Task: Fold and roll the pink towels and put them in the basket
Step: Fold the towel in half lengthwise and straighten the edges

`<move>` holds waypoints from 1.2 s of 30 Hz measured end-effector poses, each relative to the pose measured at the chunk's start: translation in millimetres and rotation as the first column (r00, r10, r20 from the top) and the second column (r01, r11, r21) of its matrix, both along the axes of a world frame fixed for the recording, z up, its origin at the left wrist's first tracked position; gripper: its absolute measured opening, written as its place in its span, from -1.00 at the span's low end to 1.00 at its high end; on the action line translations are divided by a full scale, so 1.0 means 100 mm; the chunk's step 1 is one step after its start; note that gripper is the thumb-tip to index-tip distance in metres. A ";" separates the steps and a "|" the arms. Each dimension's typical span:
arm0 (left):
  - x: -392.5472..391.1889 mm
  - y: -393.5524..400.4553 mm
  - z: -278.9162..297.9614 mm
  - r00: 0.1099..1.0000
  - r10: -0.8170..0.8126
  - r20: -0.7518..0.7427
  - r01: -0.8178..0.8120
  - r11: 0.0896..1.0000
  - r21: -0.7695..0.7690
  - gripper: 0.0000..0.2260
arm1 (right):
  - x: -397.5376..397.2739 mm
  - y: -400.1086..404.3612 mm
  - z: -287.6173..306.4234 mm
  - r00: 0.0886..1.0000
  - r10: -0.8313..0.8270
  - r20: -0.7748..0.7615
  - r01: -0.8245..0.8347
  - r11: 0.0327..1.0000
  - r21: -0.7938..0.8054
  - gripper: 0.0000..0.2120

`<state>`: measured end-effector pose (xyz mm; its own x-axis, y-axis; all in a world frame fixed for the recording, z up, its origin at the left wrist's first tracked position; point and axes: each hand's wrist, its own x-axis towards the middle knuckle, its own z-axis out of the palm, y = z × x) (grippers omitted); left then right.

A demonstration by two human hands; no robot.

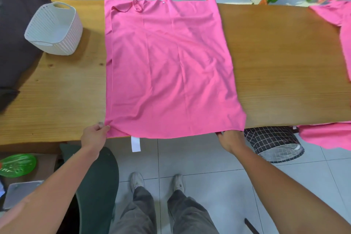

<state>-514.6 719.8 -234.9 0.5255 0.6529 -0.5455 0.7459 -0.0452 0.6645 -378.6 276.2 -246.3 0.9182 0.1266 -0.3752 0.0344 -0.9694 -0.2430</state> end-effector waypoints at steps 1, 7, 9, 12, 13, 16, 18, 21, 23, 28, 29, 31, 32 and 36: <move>0.00 0.00 -0.02 1.000 0.001 -0.009 -0.001 1.000 -0.004 -0.76 | 0.04 -0.05 0.00 1.000 0.002 0.008 -0.002 1.000 -0.004 -0.53; 0.09 0.01 -0.07 0.992 0.124 -0.005 -0.124 0.987 -0.097 -0.76 | 0.16 -0.28 0.04 0.995 -0.042 0.089 0.061 0.973 -0.225 -0.58; 0.11 0.02 -0.04 0.990 0.144 -0.009 -0.144 0.984 -0.108 -0.86 | 0.23 -0.34 0.08 0.988 -0.126 0.089 0.144 0.964 -0.223 -0.59; 0.14 0.02 0.01 0.987 0.159 -0.013 -0.160 0.979 -0.128 -0.91 | 0.37 -0.37 0.13 0.949 -0.310 0.056 0.312 0.950 -0.034 -0.40; 0.14 0.02 0.01 0.987 0.162 -0.014 -0.162 0.978 -0.133 -0.88 | 0.41 -0.35 0.14 0.927 -0.373 0.035 0.370 0.926 0.074 -0.35; 0.13 0.01 0.02 0.982 0.188 -0.023 -0.189 0.970 -0.149 -0.82 | 0.51 -0.26 0.13 0.736 -0.669 -0.102 0.653 0.662 0.368 -0.28; 0.13 0.00 0.04 0.977 0.212 -0.017 -0.211 0.962 -0.173 -0.91 | 0.56 -0.19 0.13 0.495 -0.842 -0.213 0.804 0.351 0.479 -0.29; 0.13 -0.02 0.08 0.972 0.233 0.000 -0.229 0.954 -0.191 -0.93 | 0.63 -0.18 0.13 0.395 -0.910 -0.129 0.739 0.230 0.634 -0.57; 0.14 -0.02 0.10 0.973 0.233 0.003 -0.227 0.953 -0.199 -0.92 | 0.65 -0.22 0.16 0.543 -0.835 0.085 0.665 0.490 0.563 -0.71; 0.14 0.02 0.16 0.983 0.184 -0.008 -0.183 0.970 -0.158 -0.90 | 0.63 -0.41 0.33 0.785 -0.570 0.244 0.492 0.812 0.314 -0.70; 0.12 0.04 0.18 0.985 0.171 -0.013 -0.171 0.974 -0.150 -0.89 | 0.62 -0.47 0.38 0.816 -0.524 0.245 0.454 0.843 0.288 -0.69; 0.08 0.10 0.21 0.991 0.130 -0.029 -0.133 0.981 -0.142 -0.87 | 0.62 -0.61 0.47 0.864 -0.428 0.266 0.372 0.898 0.236 -0.67; 0.07 0.12 0.23 0.994 0.103 -0.038 -0.107 0.984 -0.142 -0.86 | 0.62 -0.68 0.51 0.877 -0.389 0.283 0.340 0.917 0.209 -0.67; 0.04 0.18 0.33 0.997 0.027 -0.076 -0.038 0.989 -0.143 -0.87 | 0.59 -0.84 0.67 0.923 -0.226 0.312 0.236 0.972 0.005 -0.81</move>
